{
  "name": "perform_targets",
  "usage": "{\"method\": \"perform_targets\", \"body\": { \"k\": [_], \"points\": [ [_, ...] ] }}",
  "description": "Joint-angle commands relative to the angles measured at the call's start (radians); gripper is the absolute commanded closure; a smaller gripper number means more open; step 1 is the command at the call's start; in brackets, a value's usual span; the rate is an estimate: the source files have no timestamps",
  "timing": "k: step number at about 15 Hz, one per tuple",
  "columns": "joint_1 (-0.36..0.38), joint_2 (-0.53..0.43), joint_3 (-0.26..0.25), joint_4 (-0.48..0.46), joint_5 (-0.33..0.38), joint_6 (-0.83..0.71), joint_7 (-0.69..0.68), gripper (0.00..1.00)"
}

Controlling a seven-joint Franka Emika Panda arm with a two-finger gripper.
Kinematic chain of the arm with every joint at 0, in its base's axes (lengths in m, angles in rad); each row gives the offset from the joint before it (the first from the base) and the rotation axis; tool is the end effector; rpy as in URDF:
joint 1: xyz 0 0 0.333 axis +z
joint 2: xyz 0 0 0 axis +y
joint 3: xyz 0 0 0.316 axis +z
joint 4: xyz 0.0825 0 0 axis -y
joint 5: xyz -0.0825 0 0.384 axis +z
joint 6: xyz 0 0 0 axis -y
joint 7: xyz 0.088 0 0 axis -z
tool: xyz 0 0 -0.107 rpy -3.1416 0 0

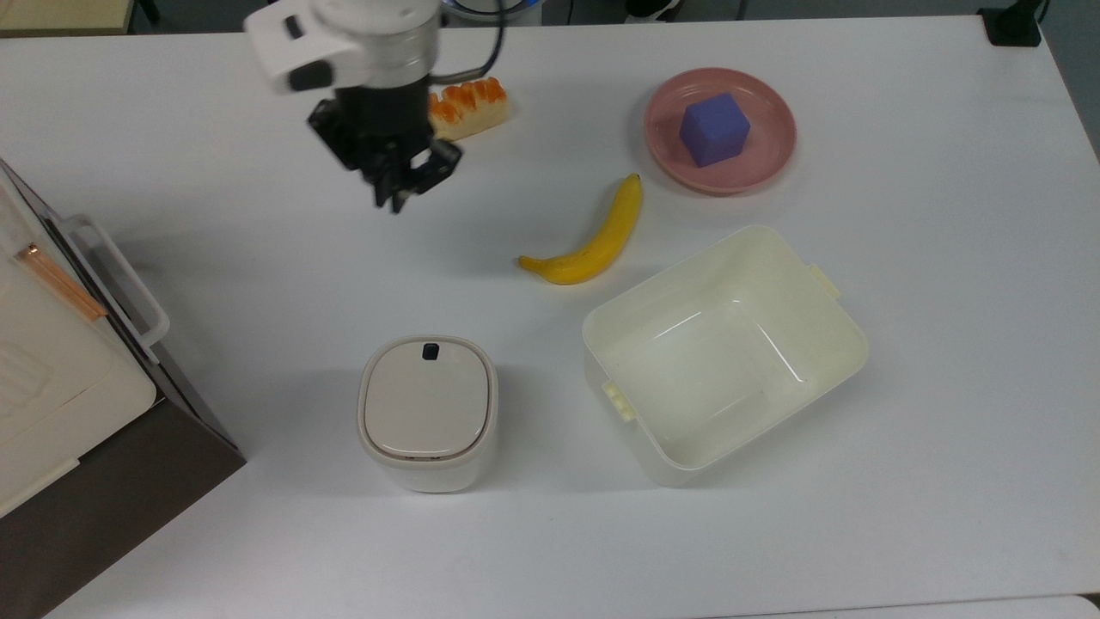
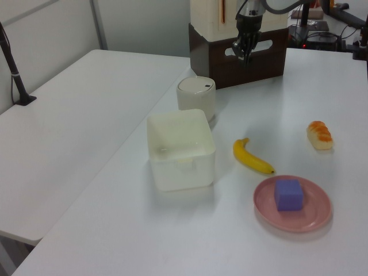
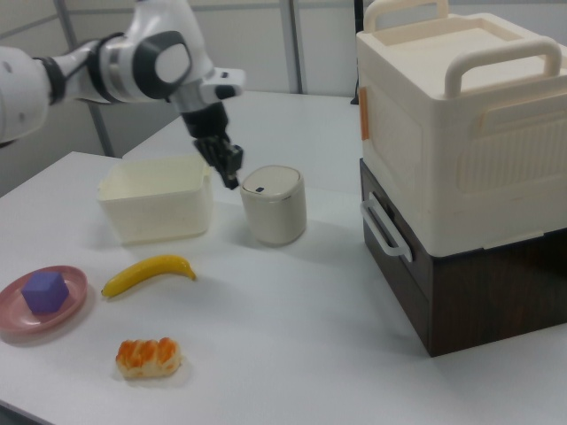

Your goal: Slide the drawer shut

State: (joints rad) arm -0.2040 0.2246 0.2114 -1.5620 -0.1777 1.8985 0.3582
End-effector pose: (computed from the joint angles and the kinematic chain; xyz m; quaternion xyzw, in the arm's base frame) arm 0.6423 -0.0206 0.5280 0.9843 -0.1545 0.0689 0.0508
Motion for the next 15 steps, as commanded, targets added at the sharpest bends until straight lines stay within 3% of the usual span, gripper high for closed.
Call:
{"method": "perform_targets", "body": {
  "k": [1,3,5,8,11,15],
  "points": [
    [0.113,-0.103,-0.116,-0.053,0.108,-0.068,-0.143,0.82],
    [0.161,-0.135,-0.168,-0.055,0.153,-0.110,-0.203,0.76],
    [0.219,-0.151,-0.223,-0.055,0.170,-0.148,-0.248,0.63],
    [0.308,-0.174,-0.303,-0.053,0.175,-0.182,-0.255,0.27],
    [0.325,-0.179,-0.311,-0.052,0.166,-0.200,-0.254,0.00],
    [0.325,-0.177,-0.305,-0.050,0.135,-0.217,-0.254,0.00]
  ]
}}
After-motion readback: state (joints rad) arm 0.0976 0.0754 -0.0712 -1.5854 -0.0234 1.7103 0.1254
